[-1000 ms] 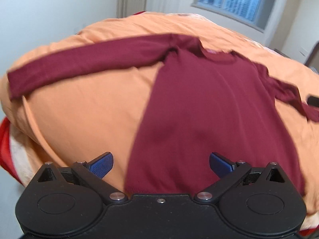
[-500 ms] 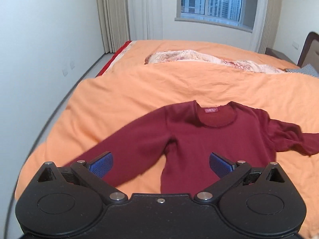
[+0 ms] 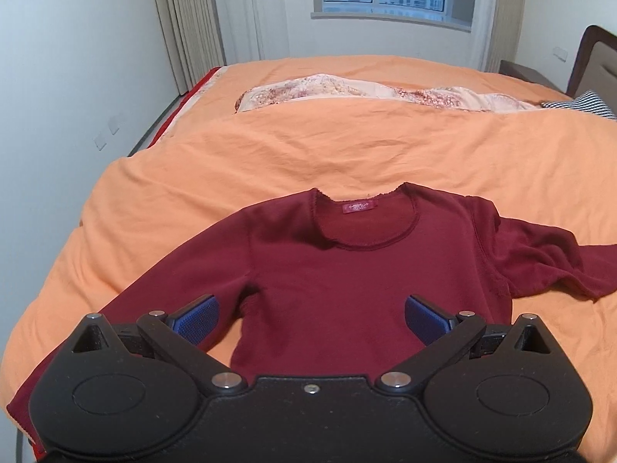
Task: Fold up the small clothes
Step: 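Grasp a sweater sleeve cuff with the right gripper and lift it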
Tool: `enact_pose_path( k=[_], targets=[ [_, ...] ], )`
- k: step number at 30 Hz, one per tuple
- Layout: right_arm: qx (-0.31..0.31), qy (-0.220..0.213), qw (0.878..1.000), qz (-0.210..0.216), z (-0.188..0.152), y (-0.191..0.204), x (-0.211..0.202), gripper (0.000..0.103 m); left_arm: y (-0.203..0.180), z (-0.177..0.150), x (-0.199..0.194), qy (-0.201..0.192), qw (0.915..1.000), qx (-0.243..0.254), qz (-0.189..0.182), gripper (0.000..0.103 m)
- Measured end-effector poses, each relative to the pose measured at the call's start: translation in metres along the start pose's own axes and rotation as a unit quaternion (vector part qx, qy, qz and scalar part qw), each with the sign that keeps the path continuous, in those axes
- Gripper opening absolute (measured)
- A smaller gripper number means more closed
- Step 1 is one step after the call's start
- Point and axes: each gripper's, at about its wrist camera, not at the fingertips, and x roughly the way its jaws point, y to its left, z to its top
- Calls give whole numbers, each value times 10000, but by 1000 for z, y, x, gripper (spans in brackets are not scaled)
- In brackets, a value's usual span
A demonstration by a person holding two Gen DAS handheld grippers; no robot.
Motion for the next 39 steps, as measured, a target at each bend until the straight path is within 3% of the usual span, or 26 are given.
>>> enact_pose_path(
  k=[6,13,17,20,22,24,27,32,35,38,39],
  targets=[
    [586,87,9981,-173,37,-73,82,102,-45,1,31,117,9994,-233,213,102],
    [723,190,9954,-596,69,-132,165,78,-96,-11,76,395,9980,-268,416,102],
    [571,224,9959,-672,82,-141,200,72,-119,-12,94,518,9972,-254,473,102],
    [407,433,9959,-678,85,-138,222,54,-130,-13,106,592,9963,-286,558,102],
    [224,576,9954,-731,82,-131,230,23,-136,-15,112,655,9954,-324,626,102],
    [33,666,9946,-798,80,-124,234,0,-140,-16,115,726,9947,-351,645,102],
    [-177,435,9943,-952,85,-121,221,0,-146,-15,112,737,9945,-354,661,102],
    [94,-153,9905,-1364,108,-149,176,0,-149,-12,110,743,9941,-339,713,102],
    [214,187,9942,-1042,115,-170,182,0,-151,-12,112,819,9931,-396,735,102],
    [364,451,9972,-478,108,-176,193,14,-155,-12,112,789,9937,-436,670,102],
    [291,529,9976,-336,103,-173,197,38,-157,-13,112,785,9939,-428,645,102]
  ],
)
